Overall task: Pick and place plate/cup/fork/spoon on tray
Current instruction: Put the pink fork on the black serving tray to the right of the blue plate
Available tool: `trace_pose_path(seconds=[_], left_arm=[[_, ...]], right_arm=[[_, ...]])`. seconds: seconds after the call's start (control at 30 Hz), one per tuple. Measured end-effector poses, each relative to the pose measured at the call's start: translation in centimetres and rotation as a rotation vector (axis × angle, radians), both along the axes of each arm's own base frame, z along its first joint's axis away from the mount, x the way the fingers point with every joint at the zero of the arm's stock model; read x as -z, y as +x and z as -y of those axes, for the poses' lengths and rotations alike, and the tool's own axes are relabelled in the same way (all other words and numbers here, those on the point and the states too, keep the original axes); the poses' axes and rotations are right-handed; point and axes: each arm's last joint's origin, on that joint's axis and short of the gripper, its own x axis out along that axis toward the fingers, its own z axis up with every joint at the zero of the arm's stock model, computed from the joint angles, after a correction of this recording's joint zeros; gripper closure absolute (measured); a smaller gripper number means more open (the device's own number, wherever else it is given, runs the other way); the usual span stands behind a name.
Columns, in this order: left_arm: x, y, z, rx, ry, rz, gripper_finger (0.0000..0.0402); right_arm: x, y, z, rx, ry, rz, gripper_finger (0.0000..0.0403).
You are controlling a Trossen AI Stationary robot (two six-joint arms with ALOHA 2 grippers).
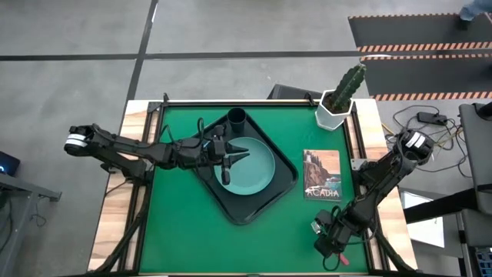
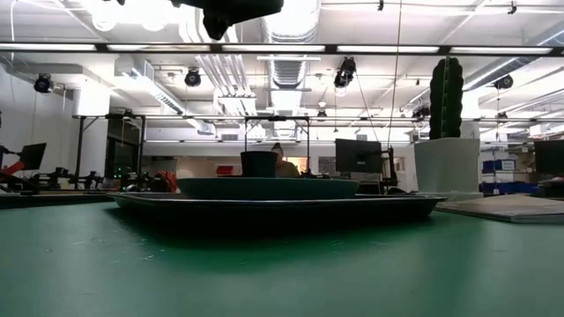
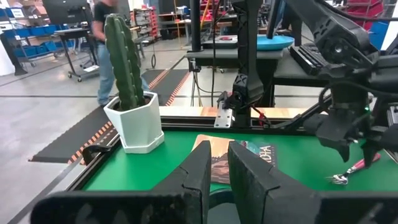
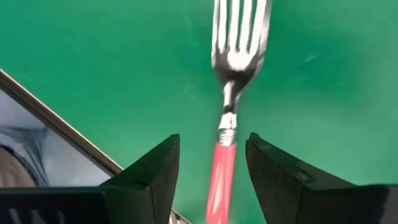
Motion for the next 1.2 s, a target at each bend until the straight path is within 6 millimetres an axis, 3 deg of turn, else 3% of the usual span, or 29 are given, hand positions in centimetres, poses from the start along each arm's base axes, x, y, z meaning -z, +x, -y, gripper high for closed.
trace_pose_path(seconds=[0.37, 0.57, 0.73, 0.97, 1.2], left_arm=[[0.0, 0.0, 0.0, 0.000, 0.000, -0.001, 0.0365], [0.0, 0.0, 0.0, 0.000, 0.000, -0.001, 0.0365], [0.0, 0.0, 0.0, 0.000, 0.000, -0.001, 0.0365], [0.1, 0.0, 0.0, 0.000, 0.000, -0.001, 0.0365], [0.1, 0.0, 0.0, 0.000, 0.000, -0.002, 0.0365]], right_arm=[[2.9, 1.7, -2.7, -0.097, -0.093, -0.144, 0.0254], [2.6, 2.5, -3.5, -0.156, -0.212, -0.225, 0.0314], [2.2, 2.9, -3.7, -0.157, -0.241, -0.192, 0.0374], [0.7, 2.8, -3.4, -0.153, -0.224, -0.125, 0.0374], [-3.2, 2.8, -2.1, -0.098, -0.314, 0.172, 0.0374]])
